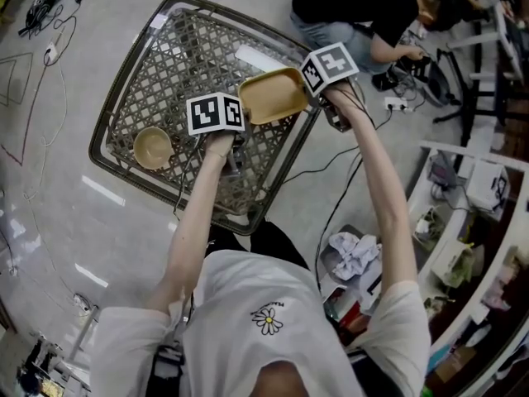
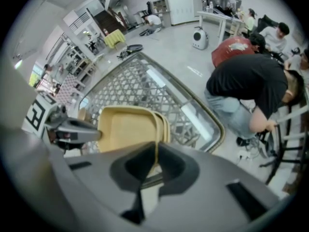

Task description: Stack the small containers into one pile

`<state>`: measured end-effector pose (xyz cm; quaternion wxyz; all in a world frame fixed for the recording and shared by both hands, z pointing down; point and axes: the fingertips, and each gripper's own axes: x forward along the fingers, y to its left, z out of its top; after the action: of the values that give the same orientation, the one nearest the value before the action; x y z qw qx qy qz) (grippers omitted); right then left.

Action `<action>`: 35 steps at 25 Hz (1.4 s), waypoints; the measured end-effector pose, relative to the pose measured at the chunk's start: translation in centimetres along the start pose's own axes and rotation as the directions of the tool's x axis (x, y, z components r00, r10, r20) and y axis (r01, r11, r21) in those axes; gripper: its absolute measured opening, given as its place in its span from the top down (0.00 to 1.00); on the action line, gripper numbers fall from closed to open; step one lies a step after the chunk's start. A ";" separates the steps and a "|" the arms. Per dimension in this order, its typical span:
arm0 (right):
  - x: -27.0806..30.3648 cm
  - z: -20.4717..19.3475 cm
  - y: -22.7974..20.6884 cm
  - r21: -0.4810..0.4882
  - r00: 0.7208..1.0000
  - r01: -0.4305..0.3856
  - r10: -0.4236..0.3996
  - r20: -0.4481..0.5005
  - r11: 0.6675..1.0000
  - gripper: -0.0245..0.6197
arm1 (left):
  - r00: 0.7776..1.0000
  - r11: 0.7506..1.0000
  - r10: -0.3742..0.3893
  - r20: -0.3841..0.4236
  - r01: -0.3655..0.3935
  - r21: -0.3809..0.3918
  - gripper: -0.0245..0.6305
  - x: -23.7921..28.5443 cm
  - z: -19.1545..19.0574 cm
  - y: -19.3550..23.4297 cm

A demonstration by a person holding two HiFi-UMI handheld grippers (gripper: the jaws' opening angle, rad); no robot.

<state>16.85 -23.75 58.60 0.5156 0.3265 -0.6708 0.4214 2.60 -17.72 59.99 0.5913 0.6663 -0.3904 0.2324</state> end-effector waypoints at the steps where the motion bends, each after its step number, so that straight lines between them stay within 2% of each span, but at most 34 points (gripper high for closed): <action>1: 0.2 0.0 -0.1 0.001 1.000 0.002 -0.002 -0.004 1.000 0.90 | 1.000 1.000 0.000 -0.003 0.000 -0.001 0.91 0.1 0.0 0.0; 9: 1.4 -0.4 -0.8 0.006 0.999 0.010 -0.009 -0.049 1.000 0.90 | 0.999 1.000 0.011 -0.041 -0.011 -0.003 0.91 1.3 -0.5 0.4; 16: 0.3 -1.3 -0.2 -0.015 0.997 -0.016 0.014 -0.081 1.000 0.90 | 0.998 1.000 -0.030 -0.059 0.029 -0.013 0.91 0.3 -0.9 -0.3; 24: 1.9 -2.1 -1.0 0.032 0.987 -0.016 0.021 -0.161 0.999 0.90 | 0.991 0.999 -0.029 -0.128 0.025 -0.033 0.91 1.6 -1.6 0.0; 35: 4.1 -2.4 -1.9 0.060 0.983 -0.004 0.015 -0.182 0.998 0.90 | 0.988 0.999 -0.026 -0.152 0.019 -0.046 0.91 2.7 -1.1 0.8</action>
<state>18.50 -22.45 63.27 0.5629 0.2983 -0.6095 0.4718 3.72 -17.28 62.80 0.6366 0.6378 -0.3414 0.2672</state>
